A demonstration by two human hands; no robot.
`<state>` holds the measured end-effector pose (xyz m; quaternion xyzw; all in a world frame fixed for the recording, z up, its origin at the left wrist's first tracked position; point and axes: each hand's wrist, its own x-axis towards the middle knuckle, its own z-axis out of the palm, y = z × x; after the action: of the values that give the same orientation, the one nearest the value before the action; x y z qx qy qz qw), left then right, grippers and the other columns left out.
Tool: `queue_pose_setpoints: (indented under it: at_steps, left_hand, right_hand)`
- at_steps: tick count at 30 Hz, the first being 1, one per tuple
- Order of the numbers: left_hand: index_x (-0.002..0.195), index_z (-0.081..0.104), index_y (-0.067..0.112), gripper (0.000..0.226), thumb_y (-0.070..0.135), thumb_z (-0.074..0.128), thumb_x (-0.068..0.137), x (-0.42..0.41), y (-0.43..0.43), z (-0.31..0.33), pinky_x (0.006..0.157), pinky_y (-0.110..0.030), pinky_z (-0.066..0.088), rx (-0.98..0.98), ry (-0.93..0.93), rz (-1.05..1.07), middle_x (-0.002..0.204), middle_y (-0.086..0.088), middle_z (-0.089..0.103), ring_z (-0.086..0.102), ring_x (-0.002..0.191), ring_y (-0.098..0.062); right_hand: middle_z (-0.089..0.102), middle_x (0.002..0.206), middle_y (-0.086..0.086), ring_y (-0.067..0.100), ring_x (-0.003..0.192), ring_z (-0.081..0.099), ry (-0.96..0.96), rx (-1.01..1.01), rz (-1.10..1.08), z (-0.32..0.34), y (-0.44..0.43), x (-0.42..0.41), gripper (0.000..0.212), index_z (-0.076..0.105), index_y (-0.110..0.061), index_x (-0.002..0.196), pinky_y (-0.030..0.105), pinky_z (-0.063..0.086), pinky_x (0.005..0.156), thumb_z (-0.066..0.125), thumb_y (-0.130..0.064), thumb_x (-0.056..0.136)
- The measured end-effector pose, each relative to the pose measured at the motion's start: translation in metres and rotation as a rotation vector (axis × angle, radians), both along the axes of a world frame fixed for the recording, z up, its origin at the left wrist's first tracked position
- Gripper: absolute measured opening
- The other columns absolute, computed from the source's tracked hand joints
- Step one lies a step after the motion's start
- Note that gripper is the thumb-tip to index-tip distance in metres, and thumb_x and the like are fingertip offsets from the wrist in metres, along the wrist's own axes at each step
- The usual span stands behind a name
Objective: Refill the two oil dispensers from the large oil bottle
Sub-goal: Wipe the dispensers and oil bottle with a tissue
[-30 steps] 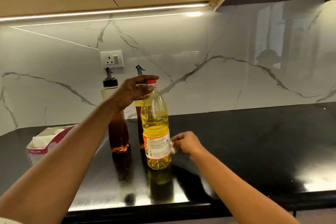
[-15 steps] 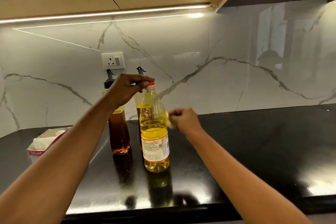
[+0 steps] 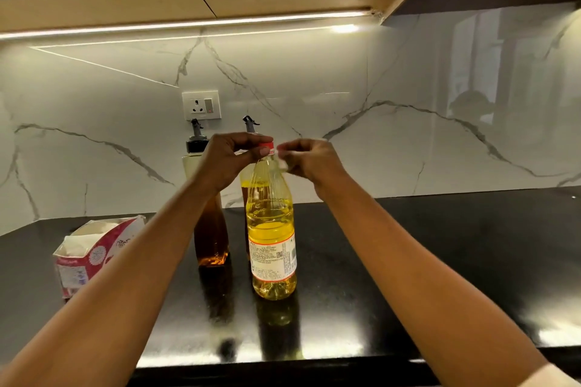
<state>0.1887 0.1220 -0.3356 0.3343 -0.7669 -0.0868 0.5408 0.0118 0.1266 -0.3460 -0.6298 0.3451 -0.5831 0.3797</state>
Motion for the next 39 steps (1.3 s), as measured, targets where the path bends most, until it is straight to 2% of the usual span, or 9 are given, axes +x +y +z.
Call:
queue_pose_setpoints:
  at_steps: [6, 10, 13, 20, 24, 28, 31, 35, 39]
  left_hand:
    - [0.118, 0.061, 0.011, 0.036, -0.003, 0.063, 0.085, 0.005, 0.003, 0.002, 0.081, -0.017, 0.055, 0.058, 0.047, -0.092, 0.110, -0.007, 0.067, 0.068, 0.093, 0.001]
    - [0.121, 0.058, 0.007, 0.036, -0.006, 0.058, 0.088, 0.003, 0.006, 0.003, 0.085, -0.020, 0.055, 0.103, 0.048, -0.142, 0.114, -0.011, 0.065, 0.067, 0.095, -0.004]
    - [0.121, 0.056, 0.009, 0.036, -0.008, 0.055, 0.089, 0.006, 0.005, 0.000, 0.086, -0.021, 0.055, 0.116, 0.075, -0.174, 0.117, -0.009, 0.063, 0.067, 0.097, -0.004]
    - [0.109, 0.061, 0.013, 0.030, -0.009, 0.052, 0.090, 0.011, -0.002, -0.006, 0.086, -0.022, 0.054, 0.158, 0.116, -0.229, 0.103, 0.015, 0.071, 0.065, 0.105, -0.006]
    - [0.107, 0.062, 0.014, 0.028, -0.006, 0.053, 0.090, 0.012, -0.002, -0.005, 0.089, -0.025, 0.054, 0.151, 0.092, -0.225, 0.113, 0.000, 0.067, 0.065, 0.107, -0.009]
    - [0.119, 0.058, 0.010, 0.033, -0.005, 0.055, 0.090, 0.014, 0.004, -0.004, 0.089, -0.022, 0.053, 0.129, 0.076, -0.194, 0.116, -0.006, 0.065, 0.065, 0.105, -0.005]
    - [0.120, 0.060, 0.012, 0.035, -0.001, 0.061, 0.087, 0.016, 0.007, -0.001, 0.085, -0.013, 0.049, 0.036, -0.006, -0.070, 0.117, -0.010, 0.063, 0.061, 0.102, -0.007]
    - [0.116, 0.061, 0.017, 0.034, 0.000, 0.063, 0.087, 0.015, 0.008, 0.006, 0.063, -0.018, 0.050, 0.059, -0.052, -0.068, 0.113, -0.010, 0.065, 0.062, 0.094, -0.028]
    - [0.115, 0.061, 0.019, 0.035, -0.001, 0.061, 0.088, 0.013, 0.008, 0.005, 0.061, -0.016, 0.054, 0.068, -0.028, -0.095, 0.104, -0.005, 0.068, 0.068, 0.084, -0.007]
  right_hand:
    - [0.068, 0.090, 0.008, 0.021, 0.085, 0.065, 0.212, 0.084, -0.142, -0.048, -0.012, -0.003, 0.012, 0.069, -0.012, 0.088, 0.036, 0.057, 0.078, 0.062, -0.004, 0.086]
    - [0.064, 0.071, 0.007, 0.014, 0.058, 0.059, 0.316, 0.452, -0.064, -0.140, -0.007, -0.010, 0.023, 0.069, -0.006, 0.083, 0.022, 0.050, 0.050, 0.051, 0.009, 0.085]
    - [0.064, 0.071, 0.006, 0.012, 0.058, 0.058, 0.298, 0.564, -0.046, -0.168, 0.000, -0.010, 0.026, 0.065, -0.010, 0.077, 0.018, 0.047, 0.048, 0.051, 0.009, 0.085]
    - [0.064, 0.085, 0.003, 0.014, 0.081, 0.059, 0.029, 0.260, -0.038, -0.069, -0.002, -0.002, 0.014, 0.066, -0.007, 0.093, 0.025, 0.051, 0.071, 0.056, 0.002, 0.088]
    - [0.065, 0.084, 0.001, 0.009, 0.074, 0.061, 0.034, 0.013, -0.015, 0.000, 0.004, 0.009, 0.009, 0.067, -0.010, 0.090, 0.019, 0.055, 0.066, 0.065, -0.004, 0.084]
    - [0.066, 0.080, -0.001, 0.008, 0.069, 0.062, 0.140, -0.085, -0.119, -0.005, 0.002, 0.015, 0.007, 0.069, -0.014, 0.084, 0.025, 0.058, 0.069, 0.067, -0.007, 0.084]
    - [0.066, 0.082, 0.003, 0.010, 0.069, 0.060, 0.273, 0.102, -0.155, -0.062, -0.007, 0.000, 0.017, 0.067, -0.017, 0.078, 0.030, 0.055, 0.072, 0.060, -0.003, 0.086]
    - [0.067, 0.076, 0.007, 0.012, 0.062, 0.059, 0.443, 0.457, -0.093, -0.150, -0.007, -0.009, 0.030, 0.067, -0.016, 0.071, 0.023, 0.048, 0.051, 0.054, 0.007, 0.083]
    - [0.065, 0.076, 0.007, 0.013, 0.065, 0.059, 0.381, 0.480, -0.061, -0.148, -0.008, -0.007, 0.029, 0.066, -0.013, 0.072, 0.021, 0.047, 0.054, 0.052, 0.009, 0.085]
